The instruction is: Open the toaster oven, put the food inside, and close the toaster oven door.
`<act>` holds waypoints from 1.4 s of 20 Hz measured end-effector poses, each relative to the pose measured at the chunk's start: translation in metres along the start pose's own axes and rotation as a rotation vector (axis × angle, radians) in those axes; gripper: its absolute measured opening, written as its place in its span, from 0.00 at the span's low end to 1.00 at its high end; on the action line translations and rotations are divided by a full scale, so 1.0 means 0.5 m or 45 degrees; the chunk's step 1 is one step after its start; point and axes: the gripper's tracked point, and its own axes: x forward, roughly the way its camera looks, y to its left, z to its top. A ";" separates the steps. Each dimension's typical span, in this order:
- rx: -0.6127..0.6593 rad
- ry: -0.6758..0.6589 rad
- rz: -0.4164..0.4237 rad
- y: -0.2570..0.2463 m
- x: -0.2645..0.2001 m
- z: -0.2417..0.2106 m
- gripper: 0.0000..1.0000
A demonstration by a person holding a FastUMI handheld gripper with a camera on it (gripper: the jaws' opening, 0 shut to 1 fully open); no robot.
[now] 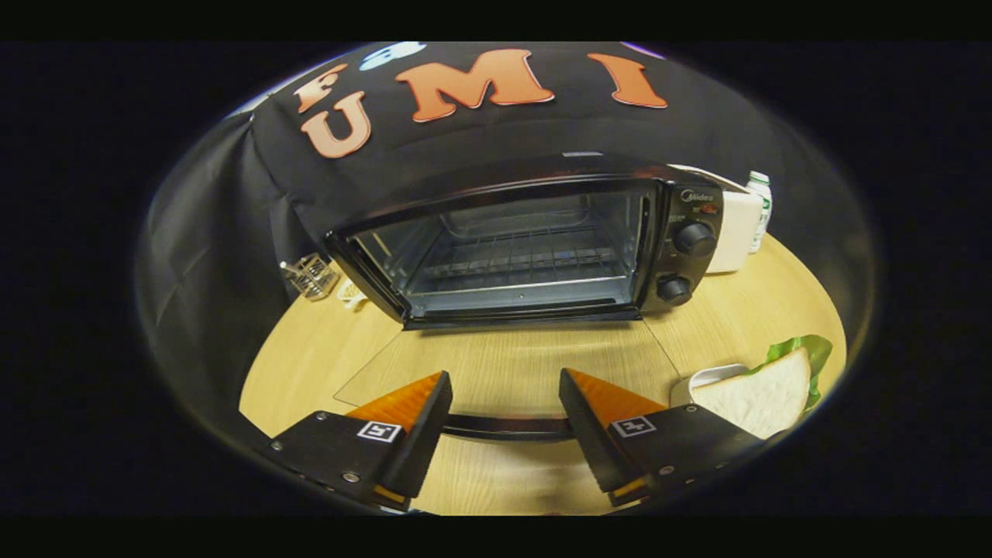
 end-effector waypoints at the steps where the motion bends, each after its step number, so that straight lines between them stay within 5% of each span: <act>1: -0.002 0.035 -0.012 -0.005 0.011 -0.014 0.83; 8: -0.023 0.143 -0.010 -0.009 0.030 -0.057 0.83; 16: 0.006 0.054 0.067 -0.087 -0.109 -0.004 0.90; 28: -0.045 -0.084 -0.146 -0.404 -0.253 0.065 0.94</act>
